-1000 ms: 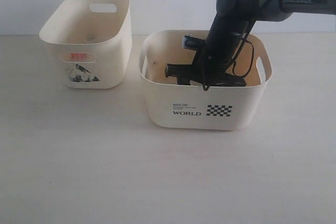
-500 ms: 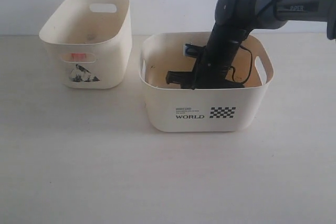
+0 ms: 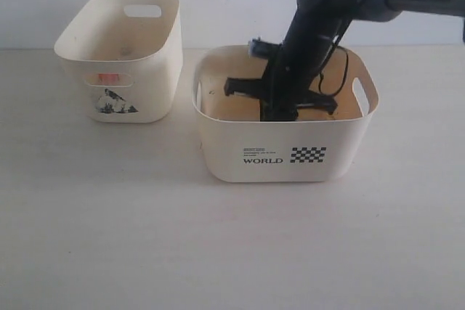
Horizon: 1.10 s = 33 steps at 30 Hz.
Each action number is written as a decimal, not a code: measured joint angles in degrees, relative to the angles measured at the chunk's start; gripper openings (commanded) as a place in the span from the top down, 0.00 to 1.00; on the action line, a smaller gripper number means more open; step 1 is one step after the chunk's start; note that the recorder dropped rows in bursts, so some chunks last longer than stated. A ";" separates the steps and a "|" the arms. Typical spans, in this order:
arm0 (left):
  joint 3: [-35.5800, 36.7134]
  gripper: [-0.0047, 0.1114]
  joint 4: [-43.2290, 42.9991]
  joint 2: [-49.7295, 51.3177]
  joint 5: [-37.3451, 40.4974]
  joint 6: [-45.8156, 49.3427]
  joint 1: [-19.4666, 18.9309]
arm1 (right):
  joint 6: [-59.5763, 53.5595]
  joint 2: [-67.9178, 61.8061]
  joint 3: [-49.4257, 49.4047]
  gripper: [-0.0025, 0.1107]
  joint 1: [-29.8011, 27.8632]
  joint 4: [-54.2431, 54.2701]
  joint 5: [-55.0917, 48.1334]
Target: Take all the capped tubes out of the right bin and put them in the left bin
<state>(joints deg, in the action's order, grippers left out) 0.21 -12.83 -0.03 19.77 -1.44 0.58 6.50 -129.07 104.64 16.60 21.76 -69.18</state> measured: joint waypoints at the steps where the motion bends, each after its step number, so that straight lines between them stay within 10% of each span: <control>1: 0.00 0.92 0.00 0.00 0.00 0.00 0.00 | -0.32 1.18 0.85 0.98 0.00 -0.96 0.00; 7: 0.00 0.92 0.00 0.00 0.00 0.00 0.00 | -8.51 4.86 2.70 0.98 0.00 -4.91 -0.40; 18: 0.00 0.92 0.00 0.00 0.00 0.00 0.00 | -55.62 4.62 2.70 0.98 0.00 -3.35 -0.63; 33: 0.00 0.92 0.00 0.00 0.00 0.00 0.00 | -56.84 2.45 2.70 0.98 -3.06 3.05 -0.74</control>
<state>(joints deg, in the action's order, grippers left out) 0.21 -12.83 -0.03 19.77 -1.44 0.58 -50.34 -126.63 107.34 13.54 24.81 -69.91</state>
